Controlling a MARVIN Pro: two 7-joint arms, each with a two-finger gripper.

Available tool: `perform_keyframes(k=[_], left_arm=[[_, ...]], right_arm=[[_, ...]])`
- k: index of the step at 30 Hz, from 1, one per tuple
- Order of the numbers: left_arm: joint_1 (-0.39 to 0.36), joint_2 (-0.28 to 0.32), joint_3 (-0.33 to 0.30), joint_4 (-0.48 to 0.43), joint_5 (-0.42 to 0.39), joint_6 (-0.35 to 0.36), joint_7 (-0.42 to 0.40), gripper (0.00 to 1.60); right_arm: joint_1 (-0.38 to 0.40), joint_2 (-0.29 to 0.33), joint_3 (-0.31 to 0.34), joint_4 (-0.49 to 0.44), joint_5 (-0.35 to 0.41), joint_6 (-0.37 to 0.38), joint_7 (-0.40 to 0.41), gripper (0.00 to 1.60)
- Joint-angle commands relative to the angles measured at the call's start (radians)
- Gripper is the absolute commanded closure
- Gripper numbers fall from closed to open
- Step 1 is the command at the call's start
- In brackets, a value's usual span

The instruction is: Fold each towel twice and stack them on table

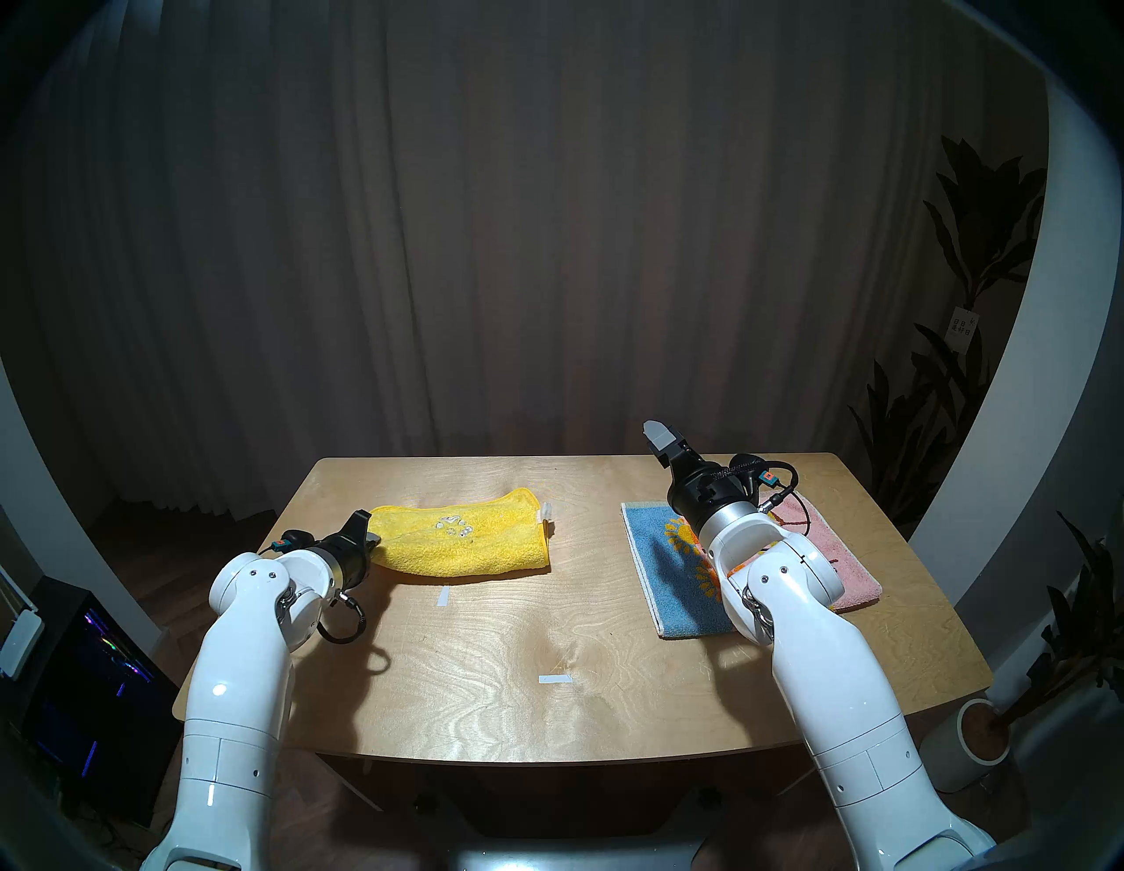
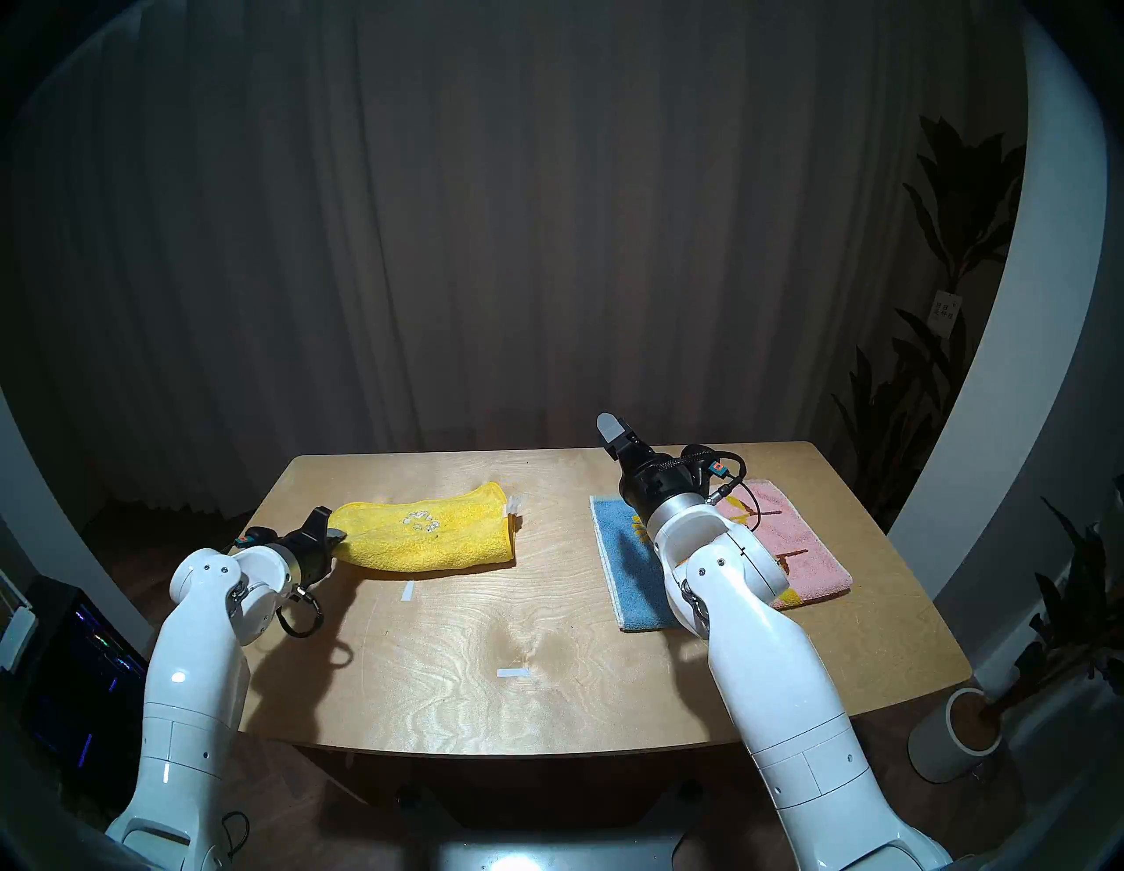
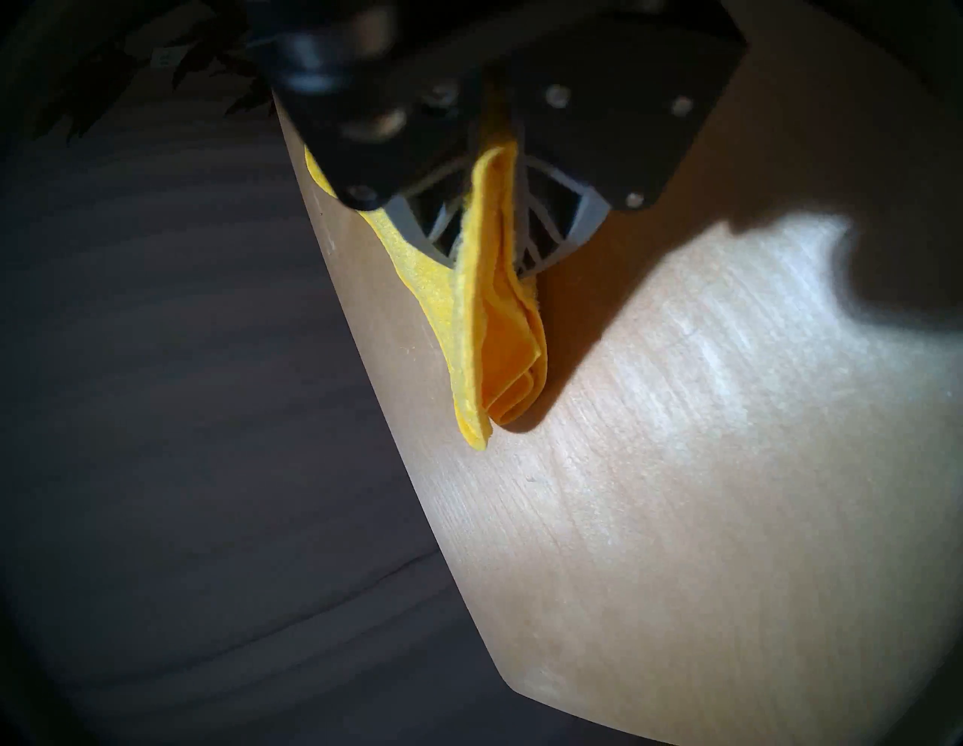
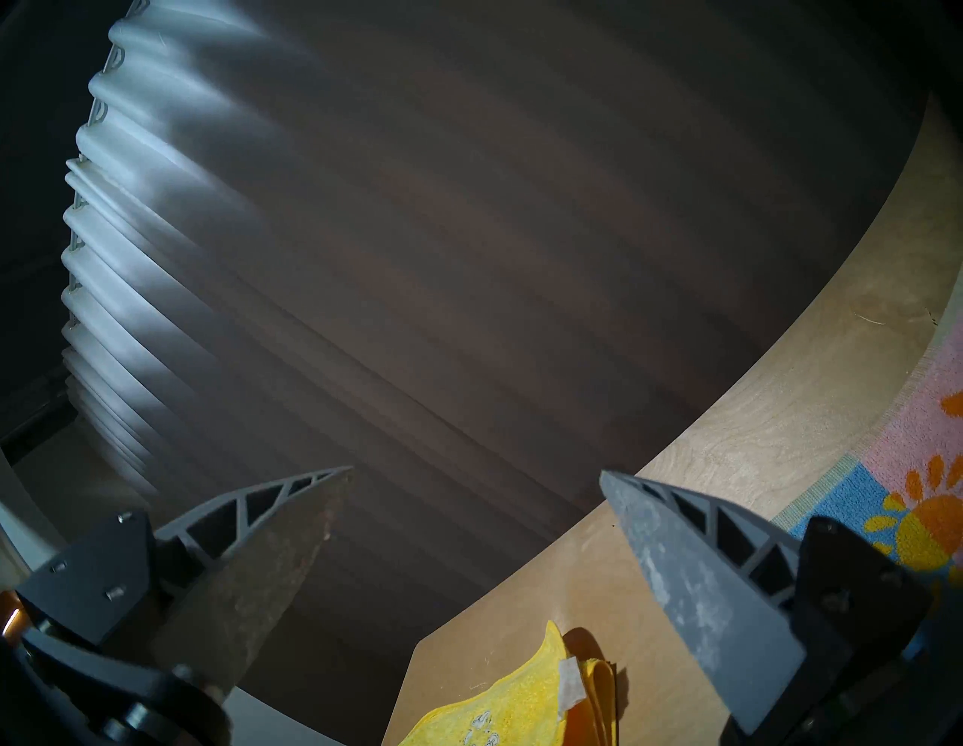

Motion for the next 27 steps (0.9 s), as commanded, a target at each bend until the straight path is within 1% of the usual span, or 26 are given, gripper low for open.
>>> perform_keyframes(k=[1, 3, 6, 13, 21, 27], left_arm=[[-0.003, 0.042, 0.004, -0.024, 0.065, -0.027, -0.054, 1.6], [-0.013, 0.055, 0.027, -0.016, 0.116, -0.045, -0.069, 1.6], [-0.038, 0.05, 0.043, 0.0, 0.137, -0.059, -0.078, 1.6], [-0.082, 0.054, 0.102, -0.018, 0.191, -0.069, -0.097, 1.6], [-0.09, 0.07, 0.195, -0.046, 0.296, -0.101, -0.129, 1.6], [-0.096, 0.067, 0.242, -0.058, 0.338, -0.119, -0.148, 1.6]], right_arm=[[0.032, -0.013, -0.011, -0.007, -0.003, -0.001, 0.001, 0.0], [0.031, -0.012, -0.011, -0.004, -0.002, -0.003, 0.001, 0.0], [0.028, -0.007, -0.007, 0.002, -0.003, -0.009, 0.004, 0.0], [0.014, 0.003, 0.015, -0.013, 0.001, -0.01, -0.006, 0.0], [-0.008, 0.008, 0.044, -0.022, 0.01, -0.016, 0.001, 0.0], [-0.024, 0.013, 0.062, -0.027, 0.023, -0.02, 0.008, 0.0]])
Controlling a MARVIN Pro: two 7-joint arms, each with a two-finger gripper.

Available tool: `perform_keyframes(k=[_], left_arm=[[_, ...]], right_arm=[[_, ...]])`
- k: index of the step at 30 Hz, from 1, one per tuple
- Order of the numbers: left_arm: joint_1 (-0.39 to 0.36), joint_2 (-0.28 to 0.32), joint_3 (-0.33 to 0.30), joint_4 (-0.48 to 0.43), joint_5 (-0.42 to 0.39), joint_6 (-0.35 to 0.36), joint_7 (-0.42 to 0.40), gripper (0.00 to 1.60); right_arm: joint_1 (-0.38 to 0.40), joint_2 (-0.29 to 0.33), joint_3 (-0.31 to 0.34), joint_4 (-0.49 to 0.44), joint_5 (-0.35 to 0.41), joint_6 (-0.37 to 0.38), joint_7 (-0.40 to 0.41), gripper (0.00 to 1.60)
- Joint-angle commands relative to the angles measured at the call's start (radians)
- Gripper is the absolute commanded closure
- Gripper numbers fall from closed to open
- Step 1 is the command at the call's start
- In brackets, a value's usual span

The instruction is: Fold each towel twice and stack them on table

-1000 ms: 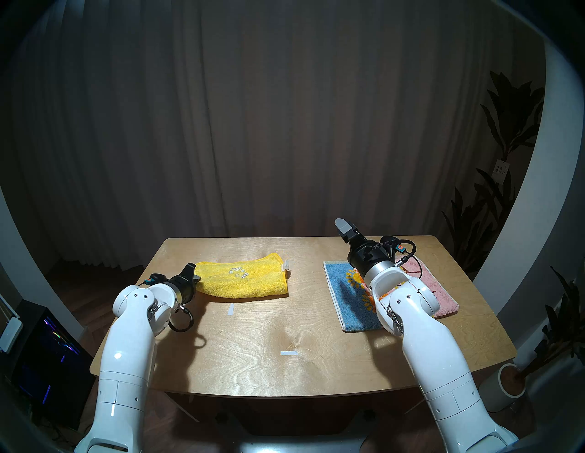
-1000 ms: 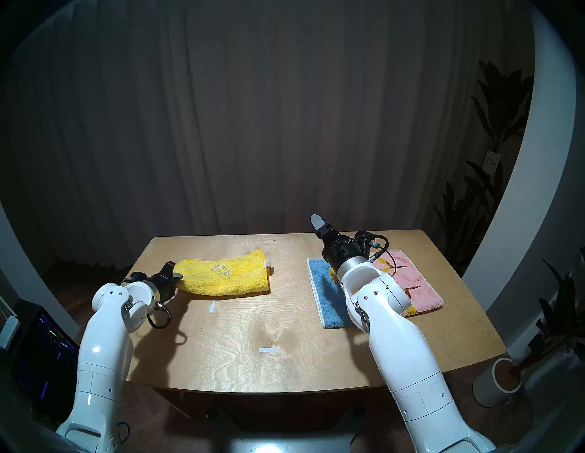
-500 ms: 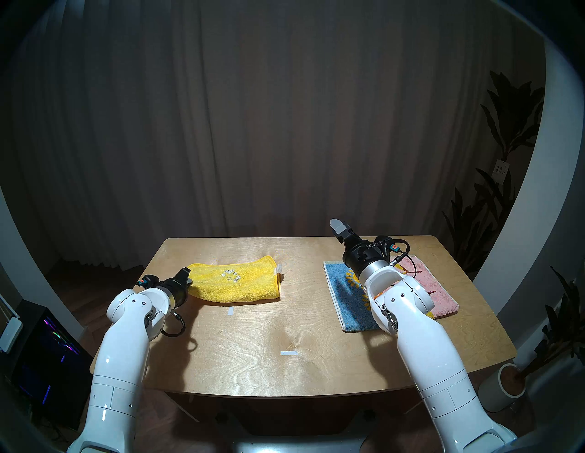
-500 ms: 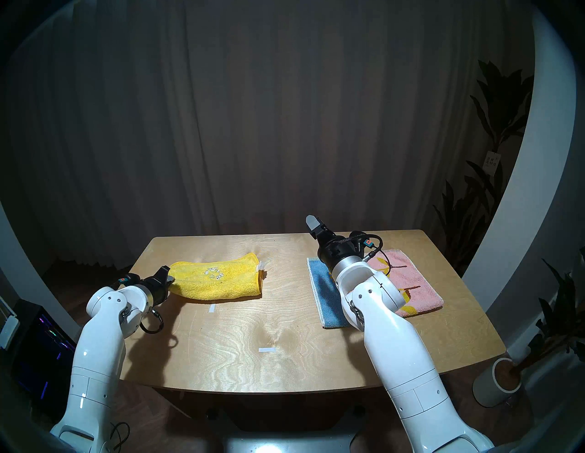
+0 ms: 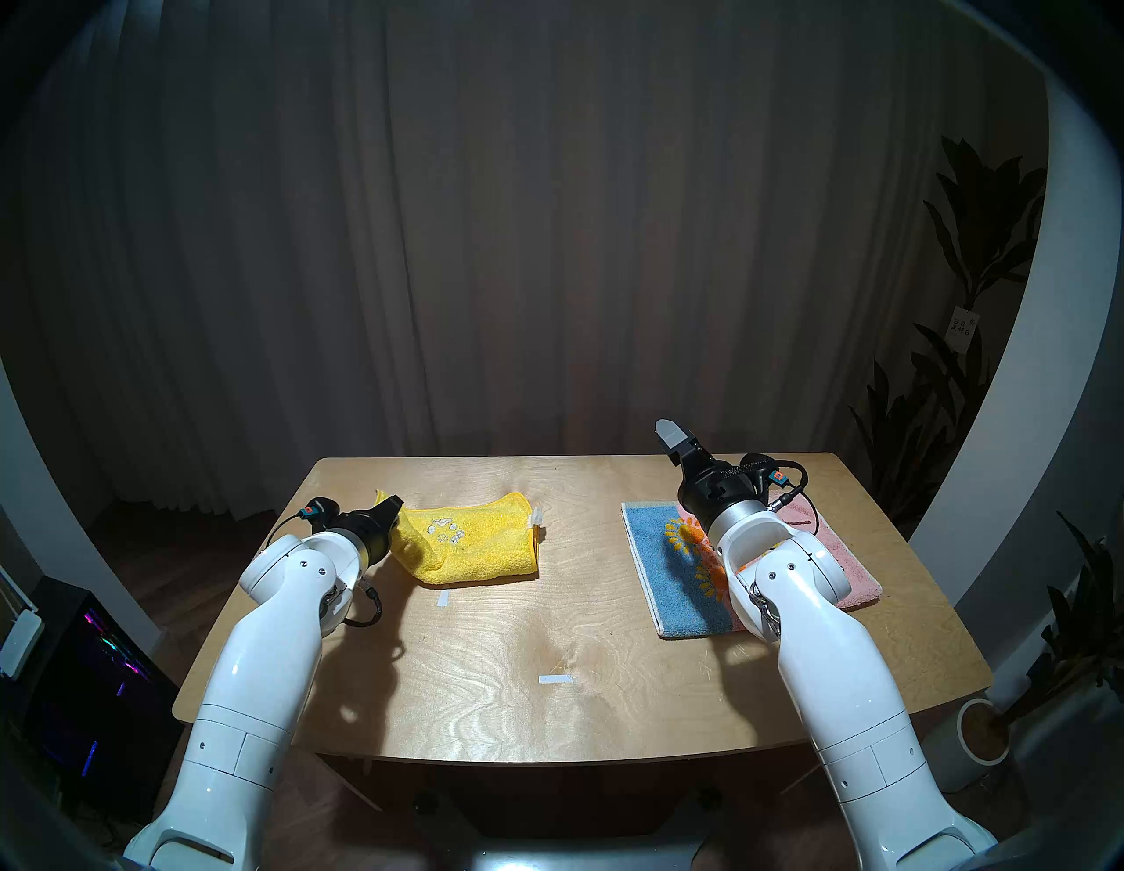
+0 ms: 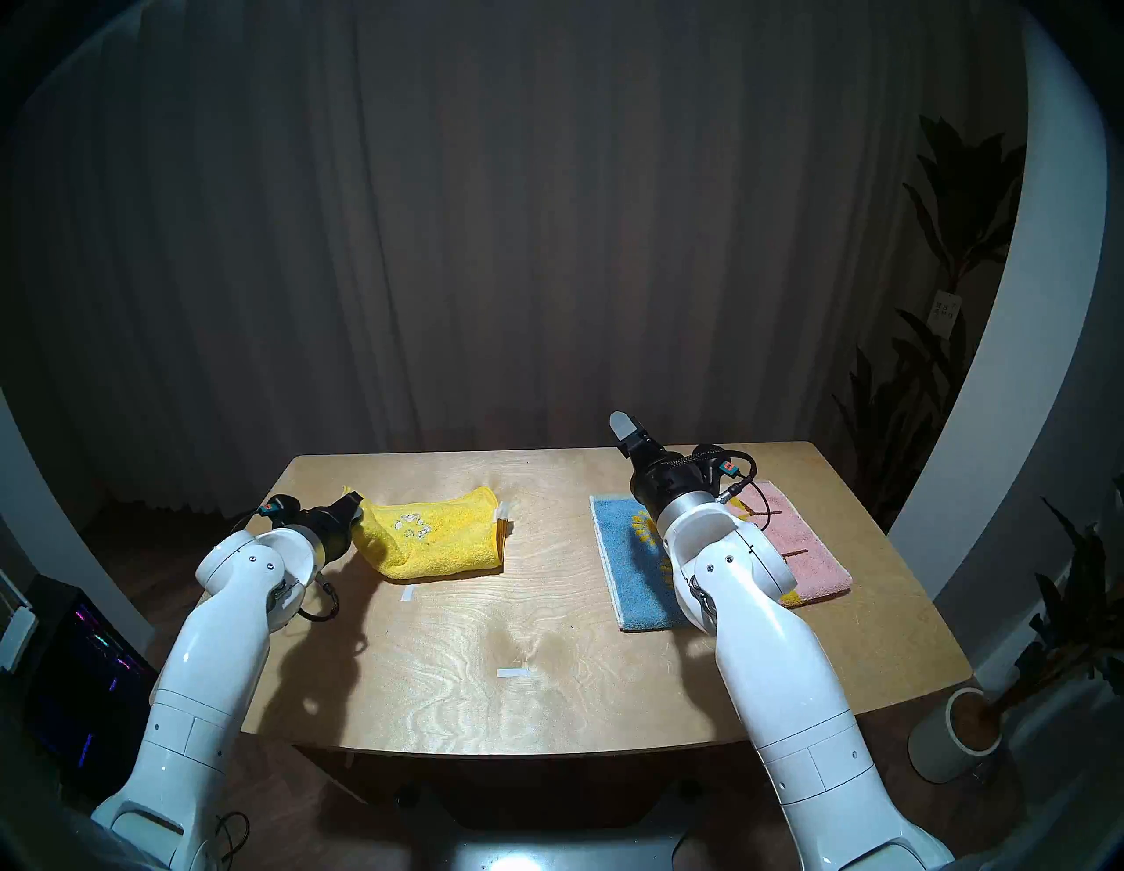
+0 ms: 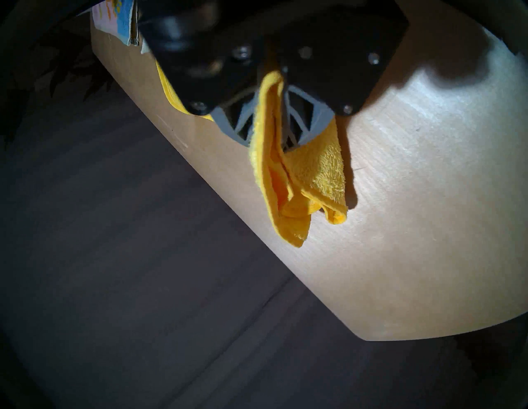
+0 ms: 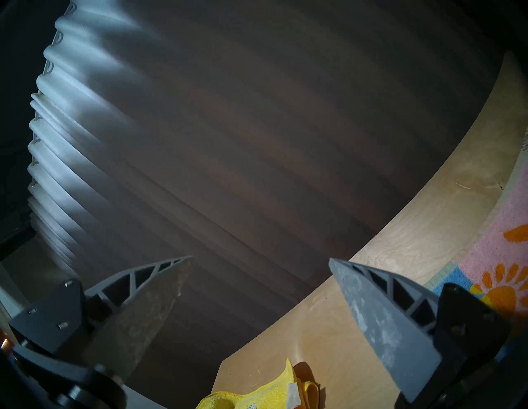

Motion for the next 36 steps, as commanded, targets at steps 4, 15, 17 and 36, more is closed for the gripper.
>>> perform_keyframes(k=[4, 15, 17, 36], left_arm=[[-0.038, 0.008, 0.071, -0.051, 0.078, -0.038, -0.042, 1.6], [-0.034, -0.001, 0.156, -0.097, 0.121, -0.033, -0.044, 1.6], [-0.032, -0.006, 0.164, -0.104, 0.115, -0.028, -0.041, 1.6], [-0.032, -0.006, 0.331, -0.141, 0.237, -0.029, -0.01, 1.6]], right_arm=[[-0.021, 0.007, 0.03, -0.035, 0.02, -0.012, 0.018, 0.0], [-0.042, 0.018, 0.054, -0.038, 0.042, -0.016, 0.033, 0.0], [-0.044, 0.02, 0.058, -0.039, 0.045, -0.015, 0.035, 0.0], [-0.07, 0.051, 0.097, -0.035, 0.084, -0.008, 0.074, 0.0]])
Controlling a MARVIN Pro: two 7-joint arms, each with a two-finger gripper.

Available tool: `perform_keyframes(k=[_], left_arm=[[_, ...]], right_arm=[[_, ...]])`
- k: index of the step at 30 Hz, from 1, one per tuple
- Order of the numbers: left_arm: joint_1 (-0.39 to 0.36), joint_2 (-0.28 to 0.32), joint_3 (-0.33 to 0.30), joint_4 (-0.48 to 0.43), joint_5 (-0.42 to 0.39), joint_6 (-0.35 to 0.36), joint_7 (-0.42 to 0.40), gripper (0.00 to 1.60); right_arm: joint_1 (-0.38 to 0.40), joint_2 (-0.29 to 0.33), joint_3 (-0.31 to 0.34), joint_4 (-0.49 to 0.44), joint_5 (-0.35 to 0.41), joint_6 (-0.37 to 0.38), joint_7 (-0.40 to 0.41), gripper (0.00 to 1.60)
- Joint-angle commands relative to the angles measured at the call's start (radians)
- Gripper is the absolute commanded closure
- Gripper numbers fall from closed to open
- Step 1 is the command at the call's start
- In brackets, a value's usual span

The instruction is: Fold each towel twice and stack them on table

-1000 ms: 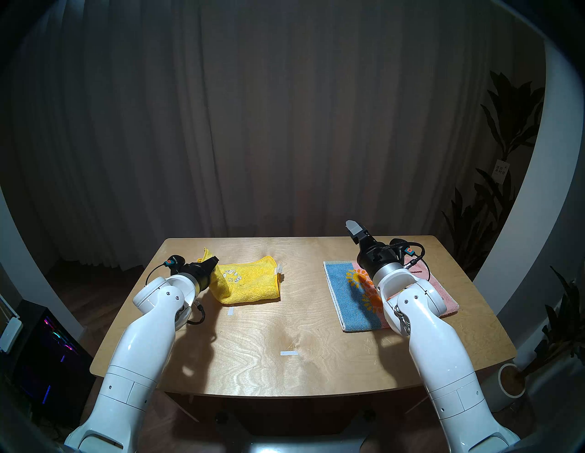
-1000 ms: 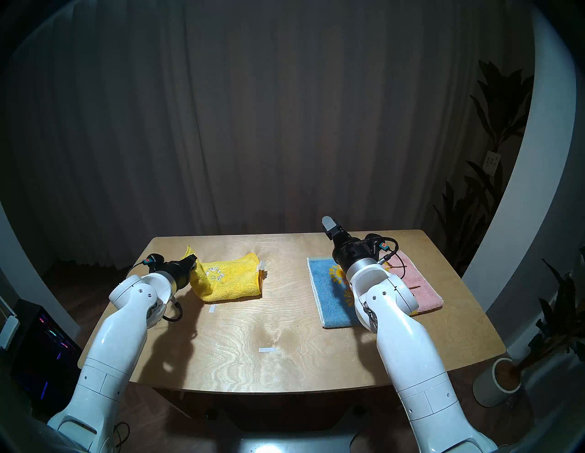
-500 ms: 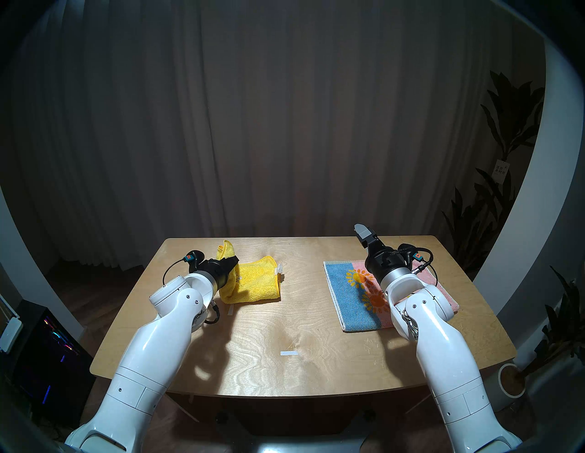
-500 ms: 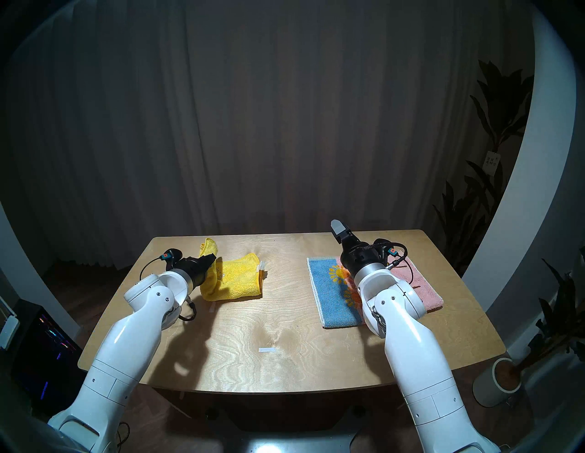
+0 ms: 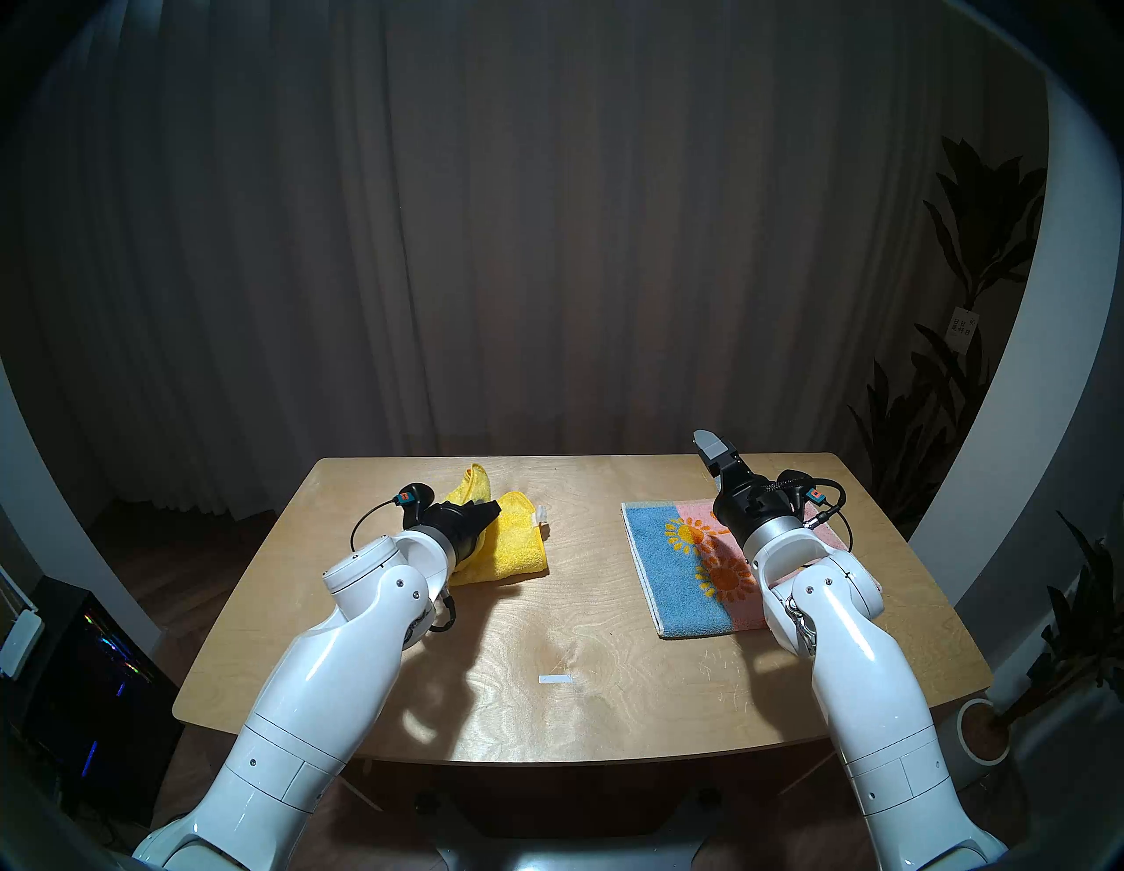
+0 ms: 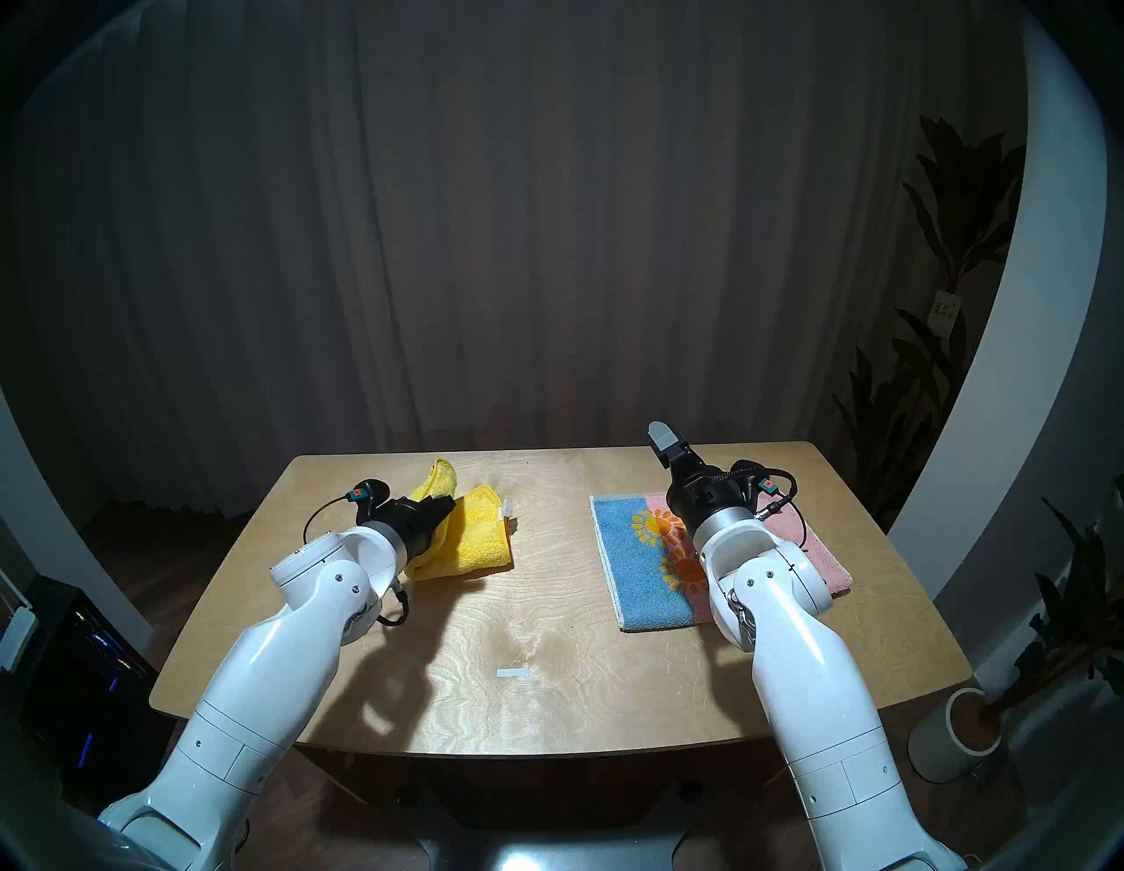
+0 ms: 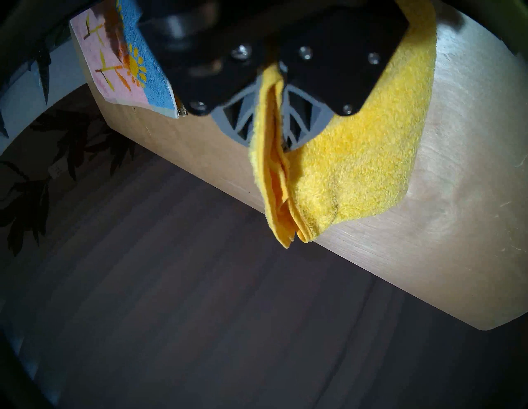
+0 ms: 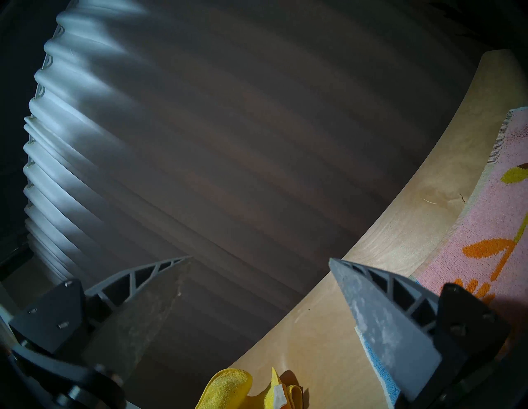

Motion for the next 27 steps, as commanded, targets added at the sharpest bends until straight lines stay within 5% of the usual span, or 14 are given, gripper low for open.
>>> perform_keyframes(k=[1, 8, 9, 10, 11, 14, 27], left_arm=[[-0.028, 0.007, 0.073, -0.019, 0.081, -0.011, -0.008, 1.6], [-0.071, -0.012, 0.168, 0.013, 0.174, -0.017, 0.004, 1.57], [-0.078, -0.012, 0.184, 0.017, 0.191, -0.018, 0.003, 1.4], [-0.079, -0.019, 0.189, 0.021, 0.194, -0.02, 0.006, 1.02], [-0.083, -0.026, 0.196, 0.026, 0.197, -0.016, 0.01, 0.93], [-0.096, -0.042, 0.216, 0.045, 0.216, -0.022, 0.018, 0.0], [-0.138, -0.105, 0.275, 0.097, 0.241, -0.048, 0.026, 0.0]], right_arm=[[-0.003, 0.012, 0.015, -0.023, 0.012, 0.004, 0.025, 0.0], [-0.016, 0.029, 0.033, -0.023, 0.031, 0.01, 0.045, 0.0], [-0.018, 0.031, 0.036, -0.024, 0.033, 0.01, 0.046, 0.0], [-0.019, 0.034, 0.04, -0.026, 0.036, 0.012, 0.047, 0.0], [-0.021, 0.037, 0.044, -0.032, 0.04, 0.014, 0.046, 0.0], [-0.028, 0.044, 0.059, -0.042, 0.052, 0.018, 0.05, 0.0], [-0.015, 0.077, 0.119, -0.034, 0.062, 0.026, 0.063, 0.0]])
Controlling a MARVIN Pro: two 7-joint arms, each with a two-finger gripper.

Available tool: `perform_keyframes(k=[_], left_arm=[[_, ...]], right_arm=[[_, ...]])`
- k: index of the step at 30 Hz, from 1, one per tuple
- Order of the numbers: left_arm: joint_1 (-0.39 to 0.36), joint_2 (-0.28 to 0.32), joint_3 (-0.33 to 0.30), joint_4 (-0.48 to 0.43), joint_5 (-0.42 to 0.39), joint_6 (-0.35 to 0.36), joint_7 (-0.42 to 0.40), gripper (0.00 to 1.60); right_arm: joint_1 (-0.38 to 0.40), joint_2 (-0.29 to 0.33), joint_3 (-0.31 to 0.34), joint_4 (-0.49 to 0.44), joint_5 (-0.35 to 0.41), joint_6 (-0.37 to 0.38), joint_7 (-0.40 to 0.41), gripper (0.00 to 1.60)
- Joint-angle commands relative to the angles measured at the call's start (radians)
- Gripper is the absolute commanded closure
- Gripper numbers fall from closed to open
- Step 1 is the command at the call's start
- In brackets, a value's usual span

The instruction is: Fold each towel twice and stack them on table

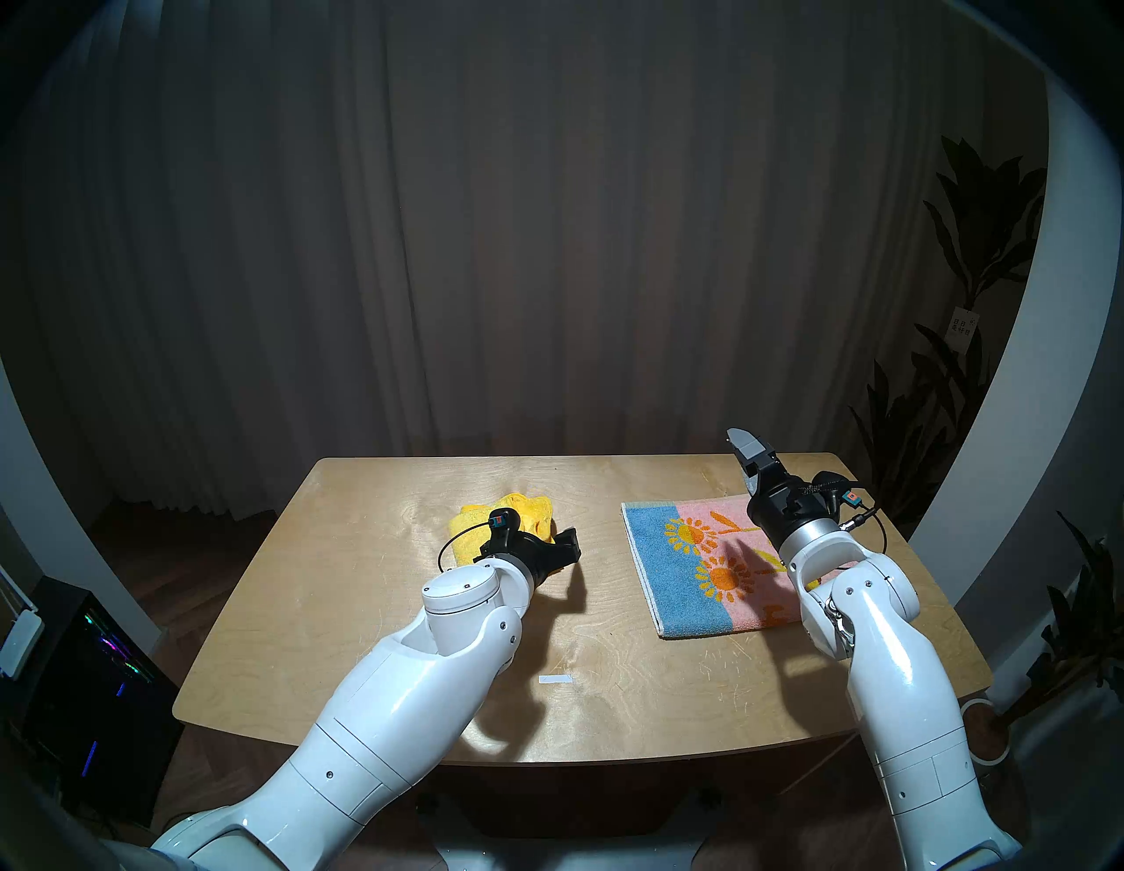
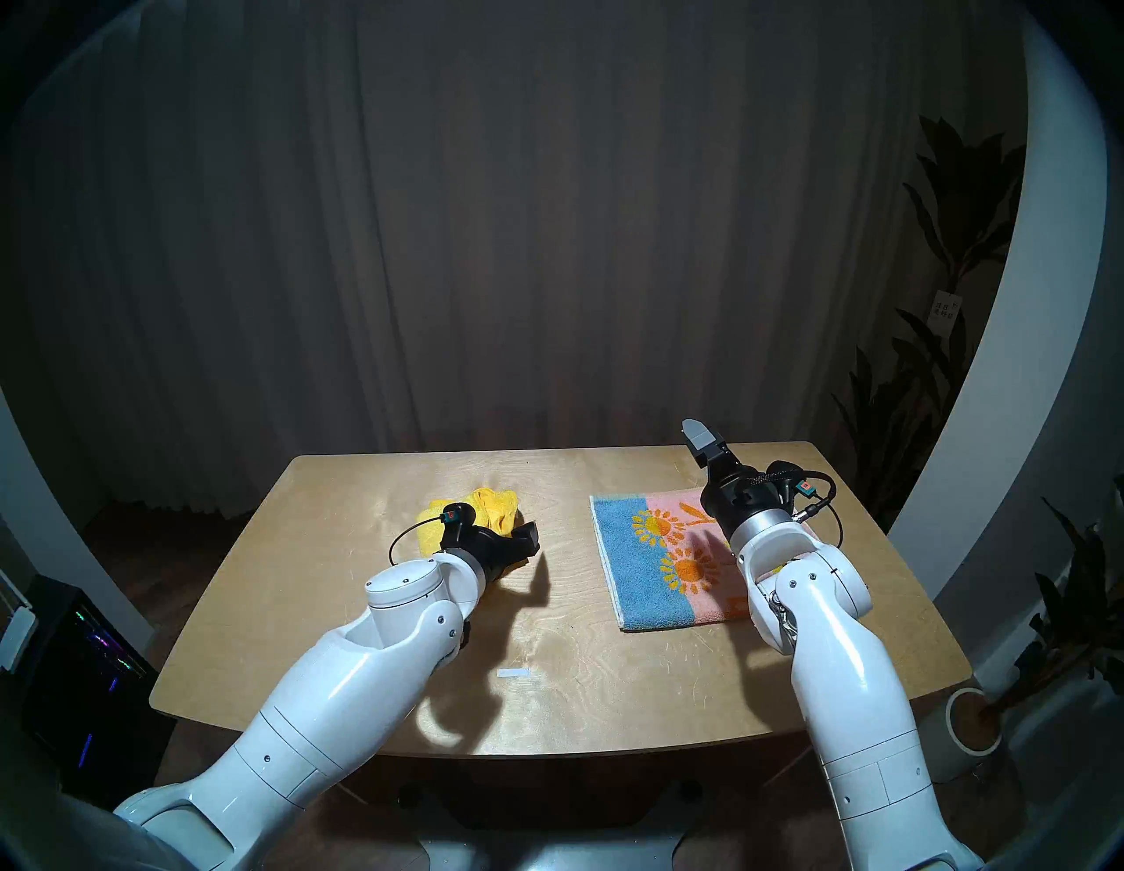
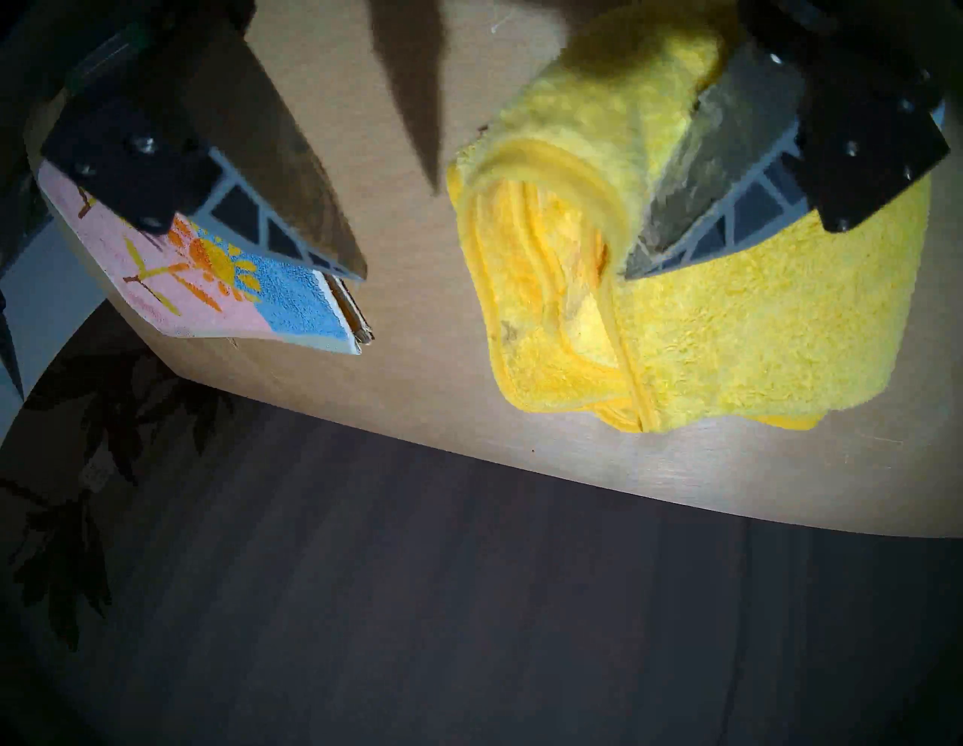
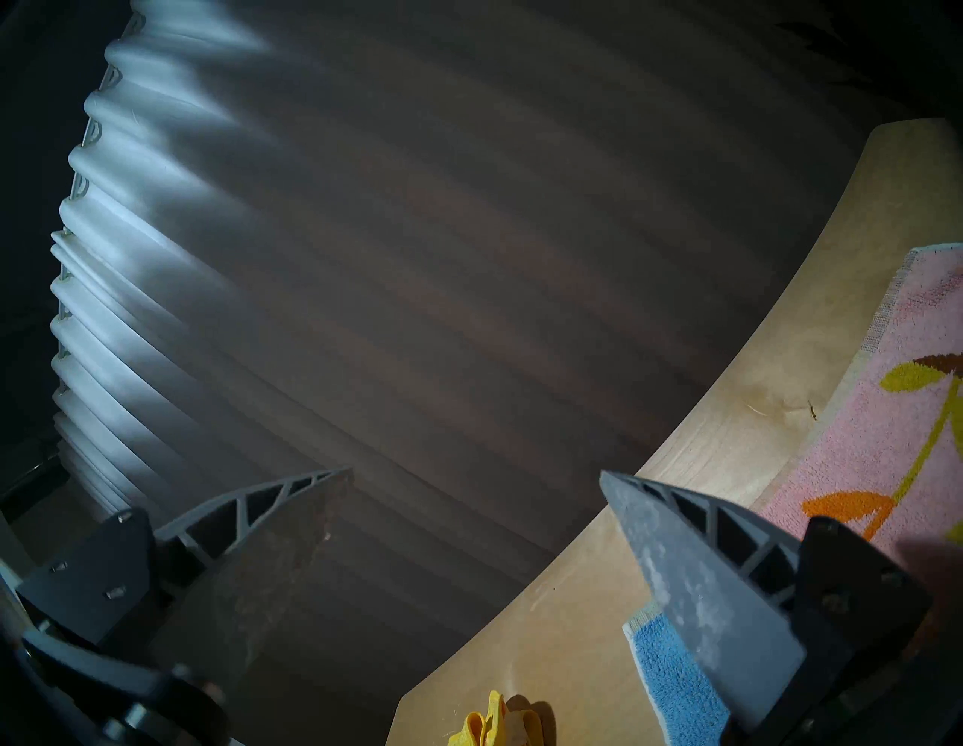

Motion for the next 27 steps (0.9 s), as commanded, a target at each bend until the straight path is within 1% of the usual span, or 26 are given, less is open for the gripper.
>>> perform_keyframes(k=[1, 7, 11, 13, 14, 17, 18, 19, 21, 22, 25, 26, 27], left_arm=[[-0.046, -0.045, 0.017, -0.019, 0.011, -0.024, -0.008, 0.0], [-0.03, -0.06, 0.014, -0.029, -0.007, -0.033, -0.006, 0.0], [-0.003, -0.075, -0.016, -0.04, -0.065, -0.046, -0.033, 0.0], [0.014, -0.074, -0.032, -0.046, -0.104, -0.06, -0.068, 0.0], [0.029, -0.077, -0.05, -0.057, -0.135, -0.071, -0.086, 0.0], [0.069, -0.055, -0.091, -0.111, -0.191, -0.1, -0.137, 0.0], [0.091, -0.061, -0.127, -0.134, -0.245, -0.103, -0.149, 0.0], [0.096, -0.062, -0.145, -0.136, -0.266, -0.105, -0.155, 0.0], [0.122, -0.052, -0.186, -0.173, -0.315, -0.105, -0.17, 0.0], [0.126, -0.058, -0.203, -0.174, -0.337, -0.104, -0.164, 0.0], [0.162, -0.047, -0.249, -0.227, -0.411, -0.094, -0.173, 0.0], [0.161, -0.046, -0.254, -0.227, -0.425, -0.088, -0.179, 0.0], [0.175, -0.046, -0.265, -0.249, -0.455, -0.078, -0.182, 0.0]], right_arm=[[0.026, 0.023, 0.028, -0.017, 0.0, 0.001, 0.016, 0.0], [0.045, 0.036, 0.032, -0.006, -0.002, 0.009, 0.019, 0.0], [0.057, 0.044, 0.03, 0.001, -0.003, 0.016, 0.021, 0.0], [0.062, 0.047, 0.029, 0.007, -0.005, 0.018, 0.022, 0.0], [0.063, 0.049, 0.029, 0.01, -0.006, 0.019, 0.023, 0.0], [0.06, 0.055, 0.032, 0.012, -0.007, 0.023, 0.02, 0.0], [0.056, 0.056, 0.035, 0.008, -0.007, 0.025, 0.014, 0.0], [0.052, 0.057, 0.036, 0.007, -0.006, 0.025, 0.014, 0.0], [0.04, 0.056, 0.041, 0.005, -0.004, 0.027, 0.01, 0.0], [0.033, 0.055, 0.044, 0.004, -0.002, 0.027, 0.008, 0.0], [0.012, 0.053, 0.052, -0.009, -0.003, 0.026, -0.005, 0.0], [0.003, 0.053, 0.056, -0.018, -0.003, 0.026, -0.015, 0.0], [-0.006, 0.053, 0.061, -0.028, -0.002, 0.027, -0.023, 0.0]])
